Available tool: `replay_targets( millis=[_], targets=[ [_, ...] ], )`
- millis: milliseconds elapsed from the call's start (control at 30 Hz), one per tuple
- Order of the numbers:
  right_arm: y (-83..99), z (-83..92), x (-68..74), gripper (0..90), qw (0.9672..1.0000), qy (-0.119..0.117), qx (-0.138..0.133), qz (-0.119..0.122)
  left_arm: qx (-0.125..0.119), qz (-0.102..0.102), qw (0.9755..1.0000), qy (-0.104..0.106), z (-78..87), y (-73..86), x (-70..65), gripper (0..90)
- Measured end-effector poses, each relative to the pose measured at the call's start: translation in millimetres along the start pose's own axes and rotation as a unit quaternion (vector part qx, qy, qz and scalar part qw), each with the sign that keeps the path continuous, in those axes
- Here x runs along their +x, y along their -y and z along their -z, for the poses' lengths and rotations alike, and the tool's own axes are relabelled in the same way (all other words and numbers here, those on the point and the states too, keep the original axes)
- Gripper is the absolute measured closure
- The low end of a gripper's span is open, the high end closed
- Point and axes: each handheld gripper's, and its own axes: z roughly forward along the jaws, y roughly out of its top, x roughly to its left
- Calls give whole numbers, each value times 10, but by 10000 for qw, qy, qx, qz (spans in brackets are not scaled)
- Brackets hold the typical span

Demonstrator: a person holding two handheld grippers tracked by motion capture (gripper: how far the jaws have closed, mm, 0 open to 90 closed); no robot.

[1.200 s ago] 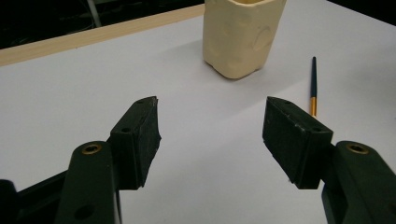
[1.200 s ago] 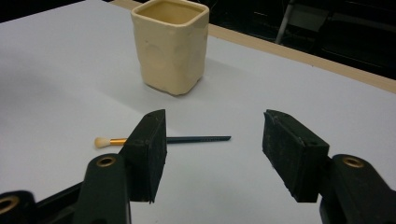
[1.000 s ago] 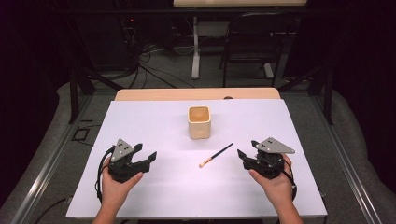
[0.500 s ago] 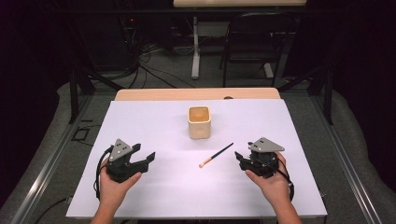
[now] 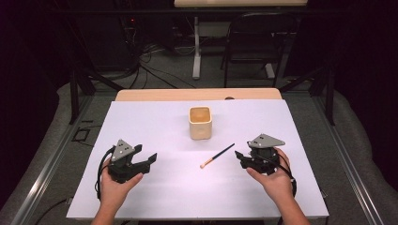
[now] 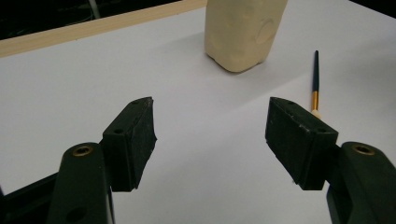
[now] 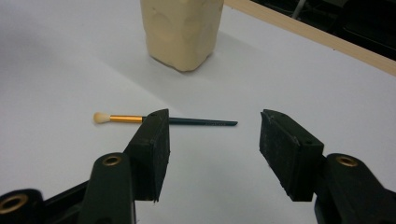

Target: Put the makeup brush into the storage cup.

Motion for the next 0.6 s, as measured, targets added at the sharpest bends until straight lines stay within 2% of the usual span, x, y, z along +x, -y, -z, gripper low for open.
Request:
replay_targets(
  millis=[33,167,367,600],
  targets=[
    [-19,-15,-12,427,9999,-23,125,72,1,10,10000,-6,-2,-1,3,332],
    [-35,-43,-25,429,9993,-28,322,186,71,-61,9999,-71,-13,6,2,332],
    [-87,-120,-42,446,9961,-170,785,375,131,-169,9996,-170,-11,14,2,342],
    [-192,-167,-95,456,9926,-289,1086,469,106,-157,9998,-106,-6,15,14,348]
  ],
)
